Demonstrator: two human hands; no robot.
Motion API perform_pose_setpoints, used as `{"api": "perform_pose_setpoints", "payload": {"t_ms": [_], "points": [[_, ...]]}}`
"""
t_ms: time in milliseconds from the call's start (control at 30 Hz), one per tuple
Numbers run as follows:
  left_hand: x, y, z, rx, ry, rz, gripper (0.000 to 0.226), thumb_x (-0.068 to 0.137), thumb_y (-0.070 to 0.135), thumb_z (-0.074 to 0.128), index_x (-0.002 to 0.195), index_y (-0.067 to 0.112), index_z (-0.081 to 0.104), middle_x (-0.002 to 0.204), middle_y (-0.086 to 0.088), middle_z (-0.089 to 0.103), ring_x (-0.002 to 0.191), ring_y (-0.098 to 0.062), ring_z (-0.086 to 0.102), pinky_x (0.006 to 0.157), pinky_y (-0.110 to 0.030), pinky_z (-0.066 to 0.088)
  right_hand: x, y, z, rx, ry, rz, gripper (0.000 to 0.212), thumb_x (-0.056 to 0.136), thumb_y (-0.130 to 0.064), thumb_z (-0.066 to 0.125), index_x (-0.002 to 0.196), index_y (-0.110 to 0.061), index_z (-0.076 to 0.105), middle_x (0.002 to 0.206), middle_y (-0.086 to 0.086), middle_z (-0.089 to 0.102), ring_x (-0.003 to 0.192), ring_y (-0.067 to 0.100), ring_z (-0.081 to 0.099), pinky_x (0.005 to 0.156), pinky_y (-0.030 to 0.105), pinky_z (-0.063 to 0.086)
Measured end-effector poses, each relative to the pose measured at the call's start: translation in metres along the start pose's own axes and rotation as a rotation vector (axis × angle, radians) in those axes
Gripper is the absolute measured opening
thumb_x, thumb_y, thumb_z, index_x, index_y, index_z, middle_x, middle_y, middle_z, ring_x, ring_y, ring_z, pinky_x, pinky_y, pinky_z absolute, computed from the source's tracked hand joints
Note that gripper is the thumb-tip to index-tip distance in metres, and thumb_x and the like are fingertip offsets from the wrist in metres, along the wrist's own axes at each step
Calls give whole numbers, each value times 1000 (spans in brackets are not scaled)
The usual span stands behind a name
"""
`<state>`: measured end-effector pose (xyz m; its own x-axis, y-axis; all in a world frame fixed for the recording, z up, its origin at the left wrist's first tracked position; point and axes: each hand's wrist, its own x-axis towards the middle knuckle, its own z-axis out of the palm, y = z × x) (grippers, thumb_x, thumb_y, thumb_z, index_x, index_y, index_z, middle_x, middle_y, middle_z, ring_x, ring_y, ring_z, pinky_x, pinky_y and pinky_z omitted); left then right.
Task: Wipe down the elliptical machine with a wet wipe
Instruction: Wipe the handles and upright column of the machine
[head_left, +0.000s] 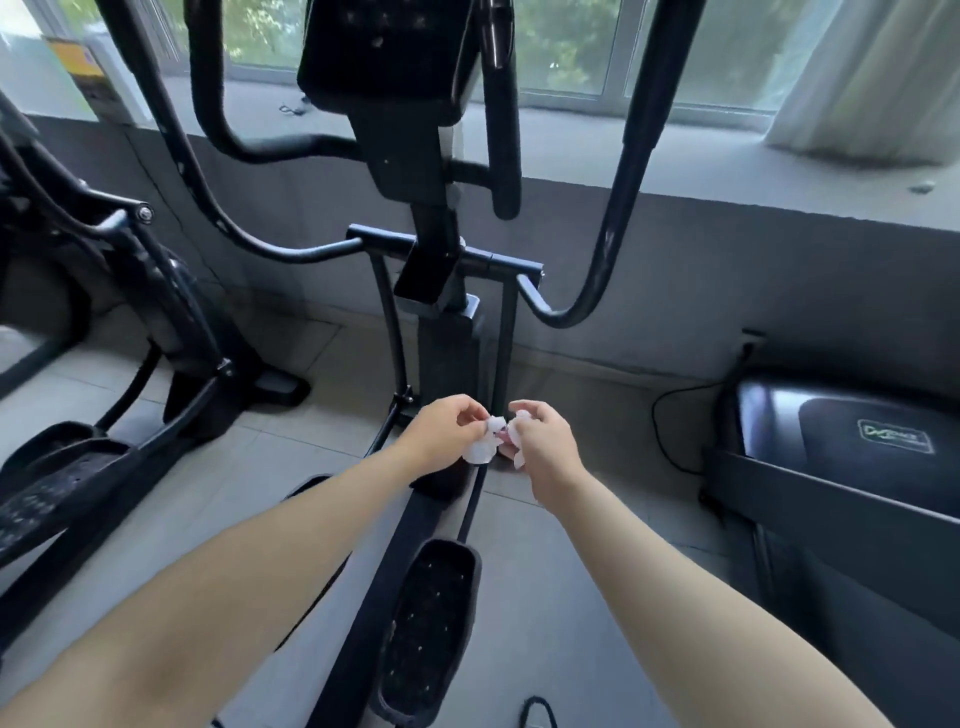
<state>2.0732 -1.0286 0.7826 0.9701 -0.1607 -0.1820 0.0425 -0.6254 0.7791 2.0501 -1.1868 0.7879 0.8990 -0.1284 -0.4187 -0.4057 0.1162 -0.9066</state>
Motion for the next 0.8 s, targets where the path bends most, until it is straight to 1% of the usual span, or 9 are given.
{"api": "perform_pose_setpoints", "payload": {"t_ms": [67, 200, 267, 333, 400, 467, 567, 667, 800], "points": [[15, 20, 4, -58, 2, 0, 10, 97, 17, 61, 103, 23, 65, 104, 2, 70, 99, -16, 65, 78, -23, 50, 10, -14, -14, 0, -31, -16, 40, 89, 10, 39, 109, -9, 68, 108, 13, 68, 87, 22, 68, 56, 20, 52], [43, 66, 10, -114, 32, 42, 15, 93, 14, 66, 107, 20, 64, 105, -1, 69, 93, -13, 64, 77, -19, 49, 33, -47, -42, -12, -82, -70, 32, 89, -2, 53, 107, -21, 72, 108, 4, 75, 90, 23, 73, 71, 35, 55], [54, 87, 13, -158, 56, 64, 14, 91, 14, 70, 104, 18, 65, 97, 2, 68, 84, -9, 61, 73, -14, 47, 42, -61, -54, -6, -113, -74, 26, 87, -12, 61, 108, -25, 71, 103, 3, 77, 93, 22, 75, 75, 35, 57], [62, 102, 16, -197, 58, 94, 12, 90, 13, 72, 98, 18, 65, 88, 4, 66, 78, -7, 59, 76, -17, 48, 49, -69, -63, -26, -138, -105, 25, 85, -20, 65, 108, -25, 72, 100, 5, 78, 96, 26, 74, 75, 36, 57], [67, 111, 16, -197, 40, 135, 14, 89, 8, 70, 94, 19, 65, 85, 6, 67, 77, -6, 60, 80, -22, 49, 54, -74, -71, -60, -137, -163, 18, 87, -23, 68, 104, -24, 74, 100, 5, 77, 98, 26, 73, 82, 41, 59], [70, 115, 14, -196, 3, 155, 15, 89, 7, 69, 96, 20, 67, 89, 6, 68, 81, -5, 62, 81, -21, 50, 56, -79, -79, -72, -106, -218, 13, 91, -17, 67, 101, -22, 74, 100, 6, 77, 91, 21, 73, 81, 36, 58], [72, 117, 7, -256, -31, 174, 12, 91, 17, 75, 101, 19, 68, 94, 5, 68, 84, -6, 63, 85, -22, 52, 58, -85, -85, -46, -24, -289, 23, 95, -5, 57, 101, -22, 71, 99, 3, 74, 84, 17, 70, 74, 31, 57], [79, 122, 0, -277, 84, 199, 10, 93, 17, 72, 101, 19, 67, 95, 5, 67, 84, -5, 61, 83, -20, 50, 62, -90, -82, -17, 42, -353, 36, 93, 4, 46, 100, -22, 70, 95, -1, 73, 84, 14, 68, 78, 29, 55], [92, 129, -14, -274, 147, 238, 6, 97, 16, 65, 99, 21, 65, 85, 8, 61, 75, -6, 56, 79, -24, 47, 64, -105, -74, -92, 175, -425, 39, 88, 4, 42, 96, -20, 72, 97, 1, 70, 77, 13, 64, 66, 18, 48]]}}
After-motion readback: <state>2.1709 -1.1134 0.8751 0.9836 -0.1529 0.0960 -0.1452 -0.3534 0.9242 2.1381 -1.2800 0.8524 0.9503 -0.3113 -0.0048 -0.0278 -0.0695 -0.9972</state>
